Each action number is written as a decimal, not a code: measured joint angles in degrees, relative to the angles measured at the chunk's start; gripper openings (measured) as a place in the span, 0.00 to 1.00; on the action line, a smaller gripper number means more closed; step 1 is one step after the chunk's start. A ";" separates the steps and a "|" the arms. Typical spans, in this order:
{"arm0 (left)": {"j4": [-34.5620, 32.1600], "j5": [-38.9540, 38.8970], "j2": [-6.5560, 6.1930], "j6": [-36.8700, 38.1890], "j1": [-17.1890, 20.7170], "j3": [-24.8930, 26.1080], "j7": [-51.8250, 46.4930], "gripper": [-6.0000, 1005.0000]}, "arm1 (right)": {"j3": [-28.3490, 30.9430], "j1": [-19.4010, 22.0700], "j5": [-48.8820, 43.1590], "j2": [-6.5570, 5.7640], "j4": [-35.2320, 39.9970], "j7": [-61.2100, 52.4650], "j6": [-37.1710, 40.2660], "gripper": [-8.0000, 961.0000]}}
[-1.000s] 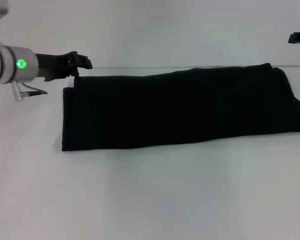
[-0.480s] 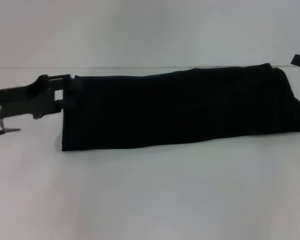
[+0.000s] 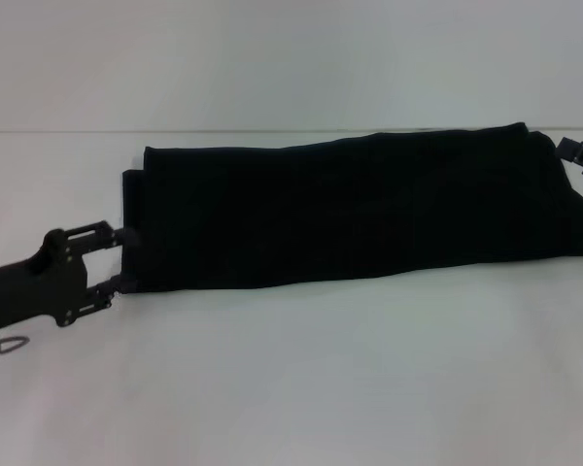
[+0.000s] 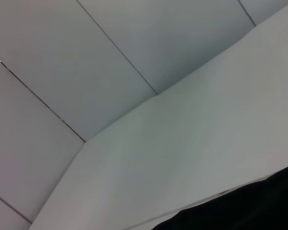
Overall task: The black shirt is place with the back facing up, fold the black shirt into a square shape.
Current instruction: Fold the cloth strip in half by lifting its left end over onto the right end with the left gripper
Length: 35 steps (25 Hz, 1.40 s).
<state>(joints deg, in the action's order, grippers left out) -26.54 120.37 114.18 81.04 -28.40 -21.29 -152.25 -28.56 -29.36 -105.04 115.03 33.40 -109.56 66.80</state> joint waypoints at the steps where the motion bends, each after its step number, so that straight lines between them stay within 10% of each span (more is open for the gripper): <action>1: 0.00 -0.03 0.31 -0.69 0.42 0.03 -0.78 0.64 | 0.30 -0.08 0.00 0.02 -0.44 0.43 -0.20 0.90; 35: 3.17 0.43 2.93 -14.07 -0.30 -0.41 -4.47 0.64 | 2.02 -0.49 0.10 0.11 -0.88 0.47 -0.73 0.90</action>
<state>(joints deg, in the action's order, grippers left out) -23.37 120.80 117.11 66.97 -28.70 -21.70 -156.72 -26.54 -29.85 -104.94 115.14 32.51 -109.09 66.07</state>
